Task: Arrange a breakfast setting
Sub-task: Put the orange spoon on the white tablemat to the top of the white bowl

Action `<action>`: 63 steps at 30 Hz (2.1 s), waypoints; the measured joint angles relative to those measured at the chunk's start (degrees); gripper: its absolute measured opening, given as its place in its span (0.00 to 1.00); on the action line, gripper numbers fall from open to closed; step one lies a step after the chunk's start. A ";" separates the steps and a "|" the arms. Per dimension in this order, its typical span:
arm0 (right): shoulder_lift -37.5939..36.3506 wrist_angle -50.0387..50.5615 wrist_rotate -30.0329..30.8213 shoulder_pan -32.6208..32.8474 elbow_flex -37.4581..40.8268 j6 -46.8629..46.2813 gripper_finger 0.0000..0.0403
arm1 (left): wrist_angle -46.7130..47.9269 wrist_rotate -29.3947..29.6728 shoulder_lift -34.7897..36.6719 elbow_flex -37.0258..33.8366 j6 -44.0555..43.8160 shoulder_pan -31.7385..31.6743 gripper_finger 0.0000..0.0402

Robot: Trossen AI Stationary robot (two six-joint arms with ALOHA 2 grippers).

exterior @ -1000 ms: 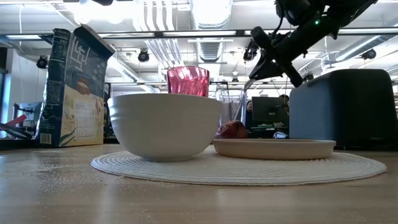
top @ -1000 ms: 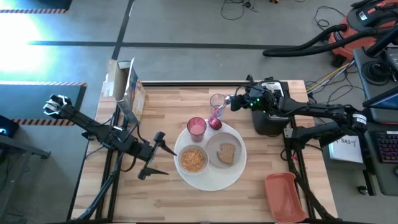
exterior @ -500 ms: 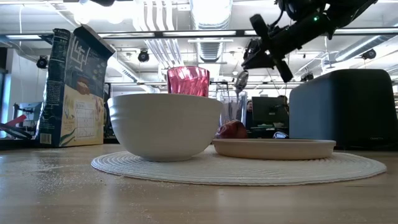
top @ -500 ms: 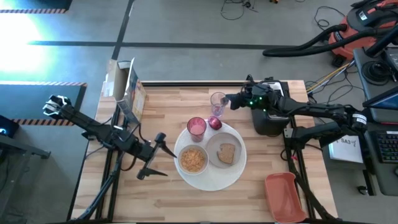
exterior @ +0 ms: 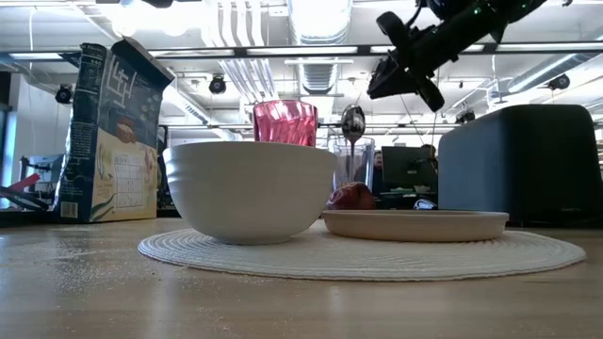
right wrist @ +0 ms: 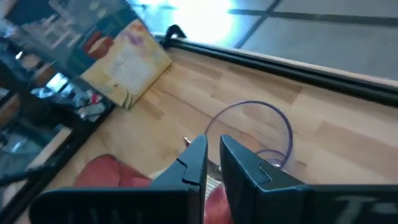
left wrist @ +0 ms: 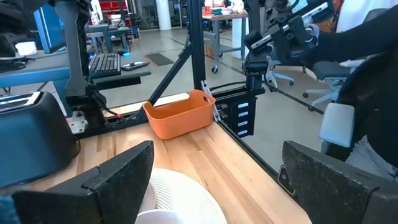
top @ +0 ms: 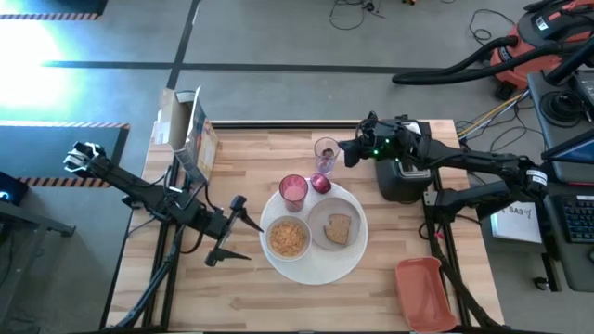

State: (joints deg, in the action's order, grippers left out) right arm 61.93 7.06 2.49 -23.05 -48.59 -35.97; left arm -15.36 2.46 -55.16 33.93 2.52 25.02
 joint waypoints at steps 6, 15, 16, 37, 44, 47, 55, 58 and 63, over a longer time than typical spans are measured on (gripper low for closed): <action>0.02 0.64 -6.65 0.02 -3.22 6.39 0.14 | -0.02 0.00 -0.02 0.00 -0.04 0.00 0.84; 0.07 8.21 -7.45 0.00 -5.65 20.59 0.29 | -0.02 0.07 -0.01 0.00 -0.08 0.00 0.84; 0.09 8.41 -7.48 0.00 -5.46 21.53 0.31 | -0.02 0.07 -0.02 0.00 -0.08 0.00 0.84; 11.34 10.58 -6.83 -2.45 -9.71 42.19 0.48 | -2.19 6.65 -0.04 0.00 -0.97 0.00 0.84; 16.46 16.67 -7.16 -2.62 -16.13 44.71 0.48 | -2.14 6.64 -0.04 0.00 -1.59 0.00 0.84; 19.37 20.85 -7.44 -2.62 -18.63 44.61 0.48 | -2.05 6.64 -0.04 0.00 -1.59 0.00 0.84; 22.73 22.67 -7.43 -2.60 -22.08 46.19 0.48 | -0.89 6.64 -0.04 0.00 -1.59 0.00 0.84; 22.43 22.67 -7.44 -2.60 -22.37 46.51 0.48 | -0.74 6.64 -0.04 0.00 -1.59 0.00 0.84; 20.63 22.73 -7.44 -2.60 -22.37 46.51 0.48 | -0.53 6.64 -0.04 0.00 -1.59 0.00 0.84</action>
State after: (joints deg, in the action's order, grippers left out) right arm 82.56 29.80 -4.95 -25.65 -70.96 10.55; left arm -15.89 9.10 -55.20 33.93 0.93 25.02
